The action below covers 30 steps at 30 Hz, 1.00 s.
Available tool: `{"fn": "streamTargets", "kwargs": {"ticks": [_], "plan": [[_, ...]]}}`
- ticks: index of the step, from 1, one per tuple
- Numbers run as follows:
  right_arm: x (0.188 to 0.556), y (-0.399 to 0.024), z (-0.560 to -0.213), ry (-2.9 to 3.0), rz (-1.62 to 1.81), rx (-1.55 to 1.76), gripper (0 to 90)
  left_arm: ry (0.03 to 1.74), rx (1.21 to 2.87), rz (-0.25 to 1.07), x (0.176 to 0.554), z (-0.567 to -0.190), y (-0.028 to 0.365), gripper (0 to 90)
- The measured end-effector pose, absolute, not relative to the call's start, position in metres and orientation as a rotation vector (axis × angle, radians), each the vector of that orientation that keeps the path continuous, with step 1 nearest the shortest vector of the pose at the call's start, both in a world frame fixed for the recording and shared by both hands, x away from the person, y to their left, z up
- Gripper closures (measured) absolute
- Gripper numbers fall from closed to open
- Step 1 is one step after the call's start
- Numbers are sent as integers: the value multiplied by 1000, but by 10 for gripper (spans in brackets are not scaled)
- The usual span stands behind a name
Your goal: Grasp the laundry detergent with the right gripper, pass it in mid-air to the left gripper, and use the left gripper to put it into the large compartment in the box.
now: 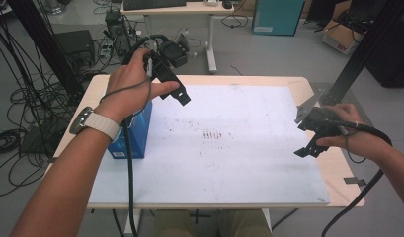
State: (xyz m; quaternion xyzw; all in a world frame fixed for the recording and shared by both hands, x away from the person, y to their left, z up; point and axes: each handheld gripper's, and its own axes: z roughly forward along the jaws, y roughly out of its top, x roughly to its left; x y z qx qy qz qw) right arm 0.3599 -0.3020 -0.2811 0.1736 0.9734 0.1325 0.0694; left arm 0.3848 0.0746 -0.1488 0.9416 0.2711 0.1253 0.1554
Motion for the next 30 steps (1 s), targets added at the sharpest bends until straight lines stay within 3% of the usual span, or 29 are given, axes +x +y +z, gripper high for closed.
{"fn": "streamTargets", "kwargs": {"ticks": [30], "plan": [[359, -309, -282, 2932, 401, 550, 90, 432, 2805, 323, 364, -180, 3, 89]]}}
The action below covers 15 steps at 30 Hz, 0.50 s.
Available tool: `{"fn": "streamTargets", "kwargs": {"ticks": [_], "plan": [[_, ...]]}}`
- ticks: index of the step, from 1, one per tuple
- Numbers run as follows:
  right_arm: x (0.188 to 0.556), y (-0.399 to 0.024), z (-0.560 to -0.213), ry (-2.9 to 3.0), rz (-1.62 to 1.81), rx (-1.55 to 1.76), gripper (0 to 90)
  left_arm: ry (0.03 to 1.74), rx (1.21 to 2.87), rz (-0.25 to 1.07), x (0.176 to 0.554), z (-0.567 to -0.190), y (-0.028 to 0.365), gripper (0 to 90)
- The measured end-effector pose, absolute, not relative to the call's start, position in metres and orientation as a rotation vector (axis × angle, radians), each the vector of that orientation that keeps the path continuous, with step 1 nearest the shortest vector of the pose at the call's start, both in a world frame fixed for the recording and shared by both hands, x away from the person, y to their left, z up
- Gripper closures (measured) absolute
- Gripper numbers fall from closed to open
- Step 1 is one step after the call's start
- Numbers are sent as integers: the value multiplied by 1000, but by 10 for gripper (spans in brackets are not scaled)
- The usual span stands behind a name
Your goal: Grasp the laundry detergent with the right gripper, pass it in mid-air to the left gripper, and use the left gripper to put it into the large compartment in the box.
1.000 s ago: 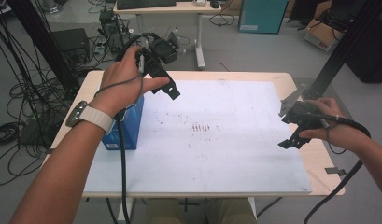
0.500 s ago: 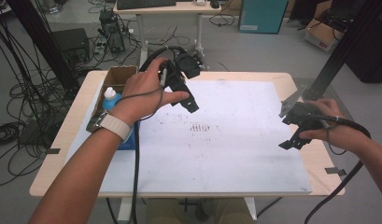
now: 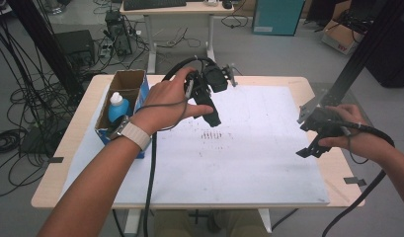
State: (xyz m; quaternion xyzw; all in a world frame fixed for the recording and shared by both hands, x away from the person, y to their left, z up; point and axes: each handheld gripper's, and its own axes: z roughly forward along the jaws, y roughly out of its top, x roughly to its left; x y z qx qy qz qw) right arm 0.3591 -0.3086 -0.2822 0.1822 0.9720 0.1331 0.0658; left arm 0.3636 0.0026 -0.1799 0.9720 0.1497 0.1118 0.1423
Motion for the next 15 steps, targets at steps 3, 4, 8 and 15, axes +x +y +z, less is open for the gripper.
{"fn": "streamTargets", "kwargs": {"ticks": [3, 4, 8, 15], "plan": [[359, -309, -282, 2929, 400, 552, 90, 418, 2812, 333, 362, -182, 0, 91], [359, -309, -282, 2929, 399, 552, 90, 418, 2812, 339, 361, -183, -1, 92], [359, -309, -283, 2931, 398, 553, 90, 411, 2818, 349, 360, -184, -1, 92], [358, -307, -283, 2932, 393, 549, 90, 417, 2817, 356, 358, -188, -2, 91]]}}
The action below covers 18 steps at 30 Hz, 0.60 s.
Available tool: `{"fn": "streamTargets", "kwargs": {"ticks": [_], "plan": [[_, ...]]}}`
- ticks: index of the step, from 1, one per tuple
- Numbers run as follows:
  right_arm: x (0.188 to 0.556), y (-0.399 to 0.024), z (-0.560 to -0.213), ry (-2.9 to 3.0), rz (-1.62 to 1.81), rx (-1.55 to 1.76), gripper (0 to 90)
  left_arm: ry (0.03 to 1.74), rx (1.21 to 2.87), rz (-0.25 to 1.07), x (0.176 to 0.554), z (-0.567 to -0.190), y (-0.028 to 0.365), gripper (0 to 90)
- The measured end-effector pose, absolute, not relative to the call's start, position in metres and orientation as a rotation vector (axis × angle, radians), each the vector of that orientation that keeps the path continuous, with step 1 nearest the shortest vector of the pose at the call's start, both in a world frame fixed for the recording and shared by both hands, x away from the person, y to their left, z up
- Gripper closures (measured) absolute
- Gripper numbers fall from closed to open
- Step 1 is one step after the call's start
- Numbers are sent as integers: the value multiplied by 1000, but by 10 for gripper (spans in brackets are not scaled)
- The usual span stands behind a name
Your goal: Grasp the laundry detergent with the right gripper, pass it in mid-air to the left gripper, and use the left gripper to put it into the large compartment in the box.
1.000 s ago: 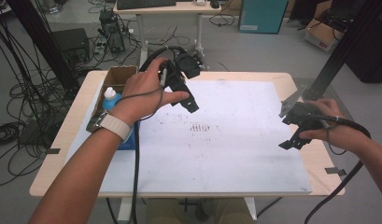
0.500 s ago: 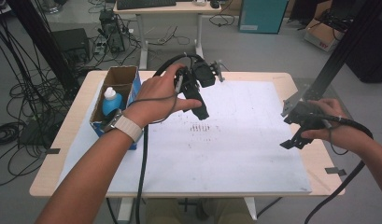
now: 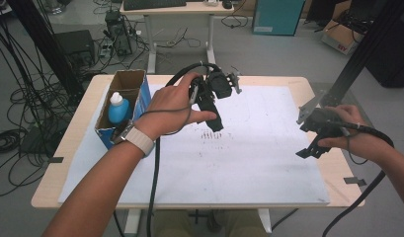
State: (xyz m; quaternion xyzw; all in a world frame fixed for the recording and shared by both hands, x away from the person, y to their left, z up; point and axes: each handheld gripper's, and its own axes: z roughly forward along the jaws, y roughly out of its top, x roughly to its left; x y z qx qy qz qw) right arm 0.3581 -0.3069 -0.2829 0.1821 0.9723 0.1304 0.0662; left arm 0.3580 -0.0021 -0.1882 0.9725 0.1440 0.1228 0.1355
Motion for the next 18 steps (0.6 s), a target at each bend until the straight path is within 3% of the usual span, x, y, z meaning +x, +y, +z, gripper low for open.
{"fn": "streamTargets", "kwargs": {"ticks": [18], "plan": [[357, -308, -285, 2935, 399, 544, 90, 417, 2819, 354, 359, -189, -5, 93]]}}
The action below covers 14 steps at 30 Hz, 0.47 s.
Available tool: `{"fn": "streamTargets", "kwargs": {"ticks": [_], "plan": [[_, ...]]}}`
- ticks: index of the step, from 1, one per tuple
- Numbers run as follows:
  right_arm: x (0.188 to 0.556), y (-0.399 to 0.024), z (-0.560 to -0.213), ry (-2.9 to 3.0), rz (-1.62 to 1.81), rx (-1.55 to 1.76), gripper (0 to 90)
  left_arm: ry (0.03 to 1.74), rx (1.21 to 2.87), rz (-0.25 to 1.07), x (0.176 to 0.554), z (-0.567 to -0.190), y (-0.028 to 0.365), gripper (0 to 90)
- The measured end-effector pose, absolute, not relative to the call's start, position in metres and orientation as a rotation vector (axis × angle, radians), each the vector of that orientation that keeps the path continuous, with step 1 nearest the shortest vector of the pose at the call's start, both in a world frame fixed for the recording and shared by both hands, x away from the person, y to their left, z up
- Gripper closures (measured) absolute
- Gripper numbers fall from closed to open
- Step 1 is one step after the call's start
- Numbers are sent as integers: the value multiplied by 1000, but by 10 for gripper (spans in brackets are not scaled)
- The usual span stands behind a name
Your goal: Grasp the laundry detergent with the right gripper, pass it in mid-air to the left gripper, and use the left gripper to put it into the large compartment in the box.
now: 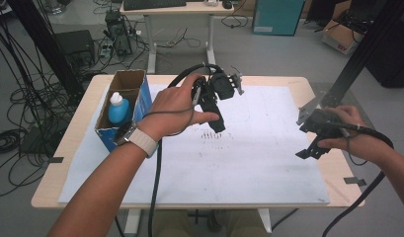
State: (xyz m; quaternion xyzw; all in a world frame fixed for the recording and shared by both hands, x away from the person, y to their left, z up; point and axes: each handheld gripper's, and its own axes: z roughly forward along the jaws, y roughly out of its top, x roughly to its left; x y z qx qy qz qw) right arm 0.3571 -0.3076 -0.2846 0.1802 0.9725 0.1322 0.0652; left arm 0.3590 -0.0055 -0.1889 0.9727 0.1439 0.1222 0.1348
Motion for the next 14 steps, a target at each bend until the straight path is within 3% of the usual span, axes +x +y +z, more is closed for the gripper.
{"fn": "streamTargets", "kwargs": {"ticks": [14], "plan": [[359, -309, -287, 2933, 398, 553, 90, 432, 2813, 356, 362, -189, -1, 92]]}}
